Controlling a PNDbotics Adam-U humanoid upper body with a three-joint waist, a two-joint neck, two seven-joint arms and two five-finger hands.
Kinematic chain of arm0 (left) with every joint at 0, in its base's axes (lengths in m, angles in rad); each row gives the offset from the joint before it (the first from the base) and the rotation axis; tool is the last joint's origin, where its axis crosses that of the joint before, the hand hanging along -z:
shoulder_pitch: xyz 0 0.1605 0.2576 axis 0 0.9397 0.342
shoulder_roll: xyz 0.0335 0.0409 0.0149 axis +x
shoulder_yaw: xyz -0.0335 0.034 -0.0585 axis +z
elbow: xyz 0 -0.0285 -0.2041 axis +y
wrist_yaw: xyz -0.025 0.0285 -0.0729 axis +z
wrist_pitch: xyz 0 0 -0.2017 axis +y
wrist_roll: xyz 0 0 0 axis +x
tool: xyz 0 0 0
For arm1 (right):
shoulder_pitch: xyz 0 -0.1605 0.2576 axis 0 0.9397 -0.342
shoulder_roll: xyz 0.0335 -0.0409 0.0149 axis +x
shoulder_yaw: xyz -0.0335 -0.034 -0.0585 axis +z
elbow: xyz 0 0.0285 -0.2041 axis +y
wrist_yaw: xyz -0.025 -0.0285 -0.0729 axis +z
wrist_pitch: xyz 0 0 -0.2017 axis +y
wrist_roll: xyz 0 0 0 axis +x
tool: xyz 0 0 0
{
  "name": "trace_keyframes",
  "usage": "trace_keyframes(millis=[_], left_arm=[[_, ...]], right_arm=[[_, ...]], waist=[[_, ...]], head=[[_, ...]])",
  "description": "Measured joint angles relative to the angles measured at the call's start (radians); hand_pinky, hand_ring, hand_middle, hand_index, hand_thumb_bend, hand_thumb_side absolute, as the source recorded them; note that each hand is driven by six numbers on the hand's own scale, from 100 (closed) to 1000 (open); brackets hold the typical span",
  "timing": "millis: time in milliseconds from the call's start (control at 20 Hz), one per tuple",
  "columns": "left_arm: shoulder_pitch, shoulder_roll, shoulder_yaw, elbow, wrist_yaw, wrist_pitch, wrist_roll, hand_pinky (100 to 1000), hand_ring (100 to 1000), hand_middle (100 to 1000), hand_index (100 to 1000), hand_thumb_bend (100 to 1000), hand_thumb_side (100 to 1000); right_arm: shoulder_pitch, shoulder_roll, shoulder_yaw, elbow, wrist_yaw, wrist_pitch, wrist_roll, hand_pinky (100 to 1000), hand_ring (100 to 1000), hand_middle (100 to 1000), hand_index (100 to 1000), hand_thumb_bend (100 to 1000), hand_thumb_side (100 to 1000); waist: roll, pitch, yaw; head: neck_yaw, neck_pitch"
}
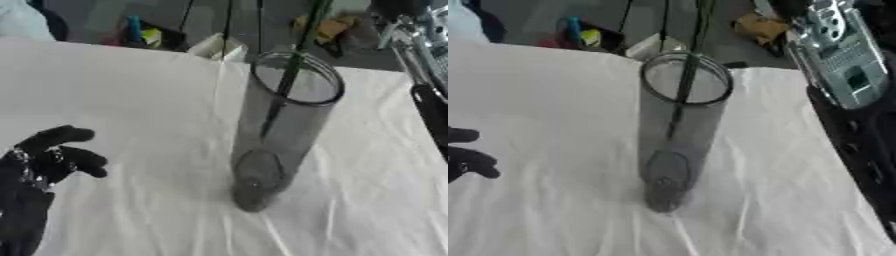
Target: Arrange flowers into the vase.
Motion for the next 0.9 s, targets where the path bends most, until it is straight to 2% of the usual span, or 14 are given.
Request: trace_keyframes(millis=[400,900], left_arm=[[0.001,0.0,0.0,0.0,0.0,0.001,-0.001,583,645,746,860,117,1000],[0.002,0.0,0.0,0.0,0.0,0.003,-0.003,582,645,746,859,117,1000]], right_arm=[[0.007,-0.007,0.0,-0.021,-0.044,0.039,0.047,552,386,352,459,473,1000],[0.025,-0.03,0.0,-0.043,-0.027,0.051,0.076,556,401,365,463,500,1000]], waist=[[0.0,0.0,-0.003],[0.0,0.0,-0.007]], head=[[0.004,0.0],[0.007,0.0]])
